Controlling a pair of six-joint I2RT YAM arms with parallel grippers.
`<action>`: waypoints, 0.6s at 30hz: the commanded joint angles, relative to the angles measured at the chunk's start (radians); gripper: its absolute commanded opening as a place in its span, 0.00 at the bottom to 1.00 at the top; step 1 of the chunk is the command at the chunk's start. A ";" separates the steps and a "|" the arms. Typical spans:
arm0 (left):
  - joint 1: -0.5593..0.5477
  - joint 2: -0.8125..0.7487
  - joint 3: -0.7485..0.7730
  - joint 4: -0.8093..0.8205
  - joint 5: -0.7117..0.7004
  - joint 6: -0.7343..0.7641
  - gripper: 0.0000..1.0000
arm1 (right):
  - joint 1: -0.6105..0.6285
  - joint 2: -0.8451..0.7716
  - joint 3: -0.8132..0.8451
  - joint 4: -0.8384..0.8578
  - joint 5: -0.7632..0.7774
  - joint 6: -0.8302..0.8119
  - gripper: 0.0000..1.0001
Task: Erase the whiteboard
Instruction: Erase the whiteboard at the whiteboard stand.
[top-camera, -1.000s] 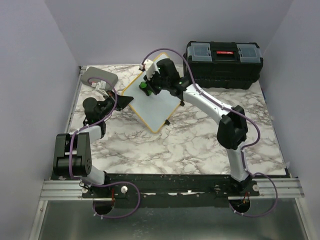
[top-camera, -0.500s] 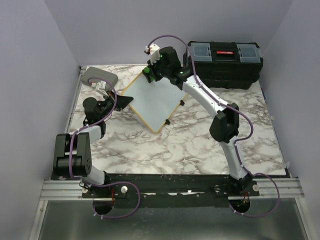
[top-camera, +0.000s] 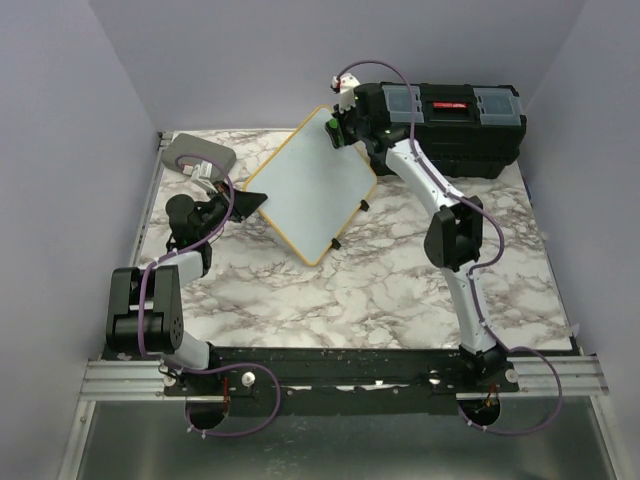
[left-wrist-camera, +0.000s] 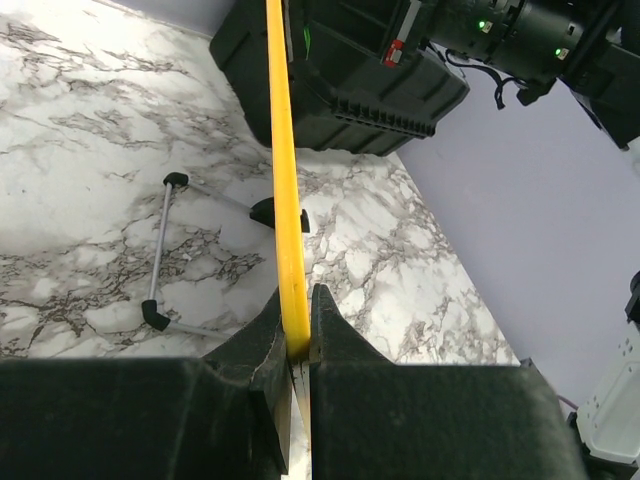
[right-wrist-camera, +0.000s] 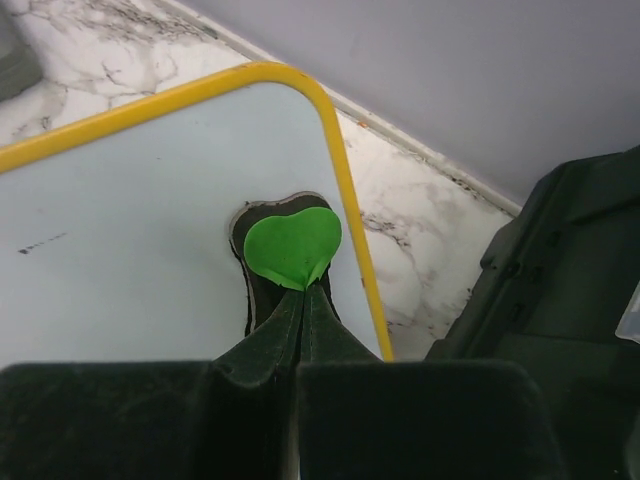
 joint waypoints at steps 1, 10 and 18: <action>-0.030 -0.020 0.008 0.001 0.155 0.044 0.00 | -0.017 0.064 -0.059 -0.040 -0.008 -0.014 0.01; -0.030 -0.014 0.010 0.012 0.152 0.035 0.00 | -0.002 -0.094 -0.351 0.036 -0.216 -0.035 0.01; -0.031 -0.017 0.007 0.018 0.152 0.030 0.00 | 0.141 -0.284 -0.529 0.166 -0.234 0.053 0.01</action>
